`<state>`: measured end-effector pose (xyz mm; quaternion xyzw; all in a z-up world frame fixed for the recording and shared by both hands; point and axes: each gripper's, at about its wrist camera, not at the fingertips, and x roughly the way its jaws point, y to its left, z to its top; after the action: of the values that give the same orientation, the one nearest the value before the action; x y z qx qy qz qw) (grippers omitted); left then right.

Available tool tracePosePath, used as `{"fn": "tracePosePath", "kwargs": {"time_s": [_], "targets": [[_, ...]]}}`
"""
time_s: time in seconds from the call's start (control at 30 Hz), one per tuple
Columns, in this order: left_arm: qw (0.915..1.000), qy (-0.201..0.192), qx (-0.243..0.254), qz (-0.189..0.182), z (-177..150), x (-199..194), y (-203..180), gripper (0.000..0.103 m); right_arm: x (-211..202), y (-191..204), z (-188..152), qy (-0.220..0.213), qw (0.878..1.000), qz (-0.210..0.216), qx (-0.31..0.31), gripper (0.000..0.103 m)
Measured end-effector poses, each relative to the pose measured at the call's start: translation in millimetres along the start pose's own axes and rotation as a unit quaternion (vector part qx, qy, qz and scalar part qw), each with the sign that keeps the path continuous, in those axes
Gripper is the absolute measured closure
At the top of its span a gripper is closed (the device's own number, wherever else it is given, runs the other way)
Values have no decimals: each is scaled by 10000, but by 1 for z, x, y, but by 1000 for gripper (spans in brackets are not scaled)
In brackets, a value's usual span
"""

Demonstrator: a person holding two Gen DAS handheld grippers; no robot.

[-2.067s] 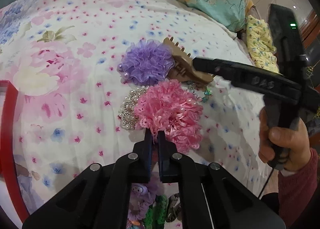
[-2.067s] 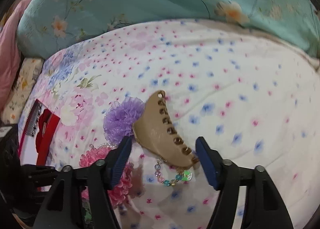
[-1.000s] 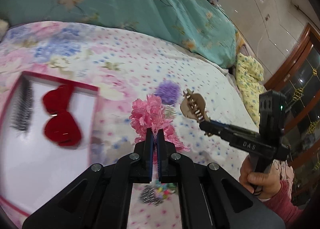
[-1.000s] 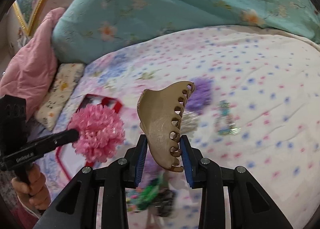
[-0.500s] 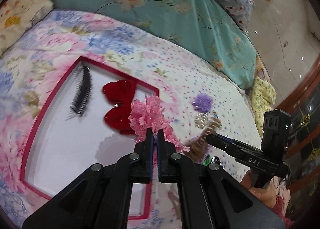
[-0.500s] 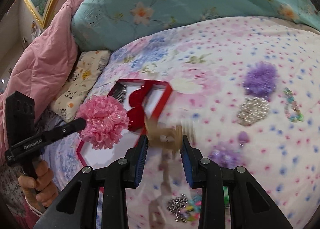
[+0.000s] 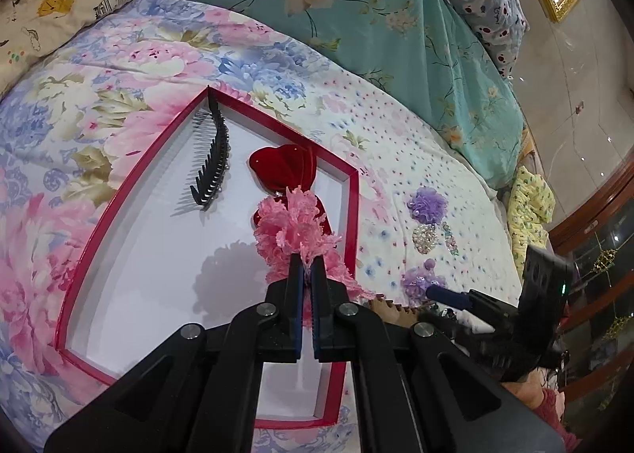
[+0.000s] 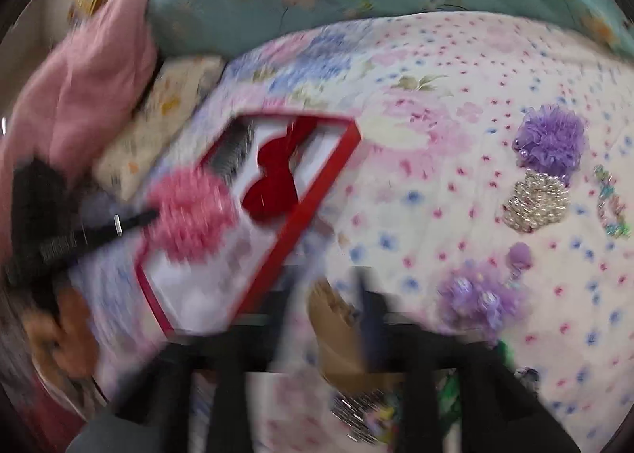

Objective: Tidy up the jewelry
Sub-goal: 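Carry the pink flower clip with the left tool while the right tool carries the claw clip to the tray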

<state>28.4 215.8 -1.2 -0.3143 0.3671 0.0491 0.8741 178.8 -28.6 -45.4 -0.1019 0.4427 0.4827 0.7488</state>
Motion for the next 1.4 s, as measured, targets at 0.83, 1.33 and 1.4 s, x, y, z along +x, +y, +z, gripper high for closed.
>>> {"fn": "tracePosePath", "kwargs": {"time_s": [0.83, 1.33, 1.4], "targets": [[9997, -132, 187, -115, -2, -28, -23, 102, -1, -5, -22, 876, 9908, 70, -1028, 55], [9984, -500, -208, -153, 3, -58, 11, 102, -14, 33, 28, -879, 9887, 632, 1036, 55], [9981, -529, -283, -135, 4, -59, 19, 102, -6, 39, 38, -966, 9874, 604, 1103, 55]]}}
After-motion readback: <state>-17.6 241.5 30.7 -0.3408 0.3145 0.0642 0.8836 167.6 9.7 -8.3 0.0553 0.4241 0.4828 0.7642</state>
